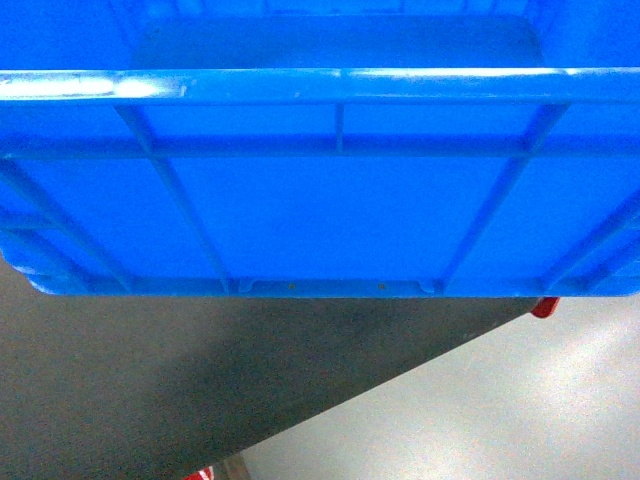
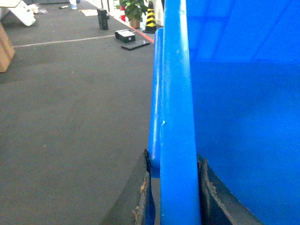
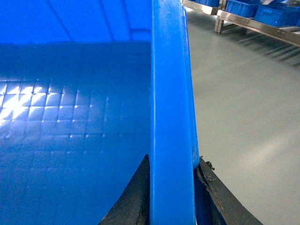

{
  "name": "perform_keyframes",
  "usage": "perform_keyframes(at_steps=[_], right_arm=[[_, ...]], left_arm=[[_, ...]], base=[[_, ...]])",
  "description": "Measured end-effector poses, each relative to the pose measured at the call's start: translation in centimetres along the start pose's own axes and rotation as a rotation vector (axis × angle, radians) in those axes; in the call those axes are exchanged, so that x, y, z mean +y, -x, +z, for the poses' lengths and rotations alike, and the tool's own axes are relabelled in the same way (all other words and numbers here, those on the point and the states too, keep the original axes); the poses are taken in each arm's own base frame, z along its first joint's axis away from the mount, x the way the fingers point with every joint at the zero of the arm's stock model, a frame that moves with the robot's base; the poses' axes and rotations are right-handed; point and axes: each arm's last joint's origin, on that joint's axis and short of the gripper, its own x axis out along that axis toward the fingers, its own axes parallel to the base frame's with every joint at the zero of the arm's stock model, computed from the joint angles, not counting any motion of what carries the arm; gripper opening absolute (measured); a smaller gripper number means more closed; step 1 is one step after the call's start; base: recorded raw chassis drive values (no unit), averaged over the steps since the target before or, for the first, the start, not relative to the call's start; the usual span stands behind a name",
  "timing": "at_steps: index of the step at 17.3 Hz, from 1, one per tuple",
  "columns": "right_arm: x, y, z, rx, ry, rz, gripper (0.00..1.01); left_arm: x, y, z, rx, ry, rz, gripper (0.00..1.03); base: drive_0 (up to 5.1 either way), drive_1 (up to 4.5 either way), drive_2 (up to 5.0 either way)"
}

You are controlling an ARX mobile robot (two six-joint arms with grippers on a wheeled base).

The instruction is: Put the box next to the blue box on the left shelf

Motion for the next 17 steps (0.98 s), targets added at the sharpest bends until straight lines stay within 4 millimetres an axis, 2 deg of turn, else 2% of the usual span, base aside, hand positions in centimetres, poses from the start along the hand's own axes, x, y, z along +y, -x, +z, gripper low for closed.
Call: perform_keyframes(at_steps=[17], right_arm=[[0.0,0.0,-0.01,0.002,0.001,0.0,0.18]], left_arm=[[0.0,0.0,-0.01,0.001,-0.001,0.0,0.17]], base=[[-1.5,-1.49,-1.5]])
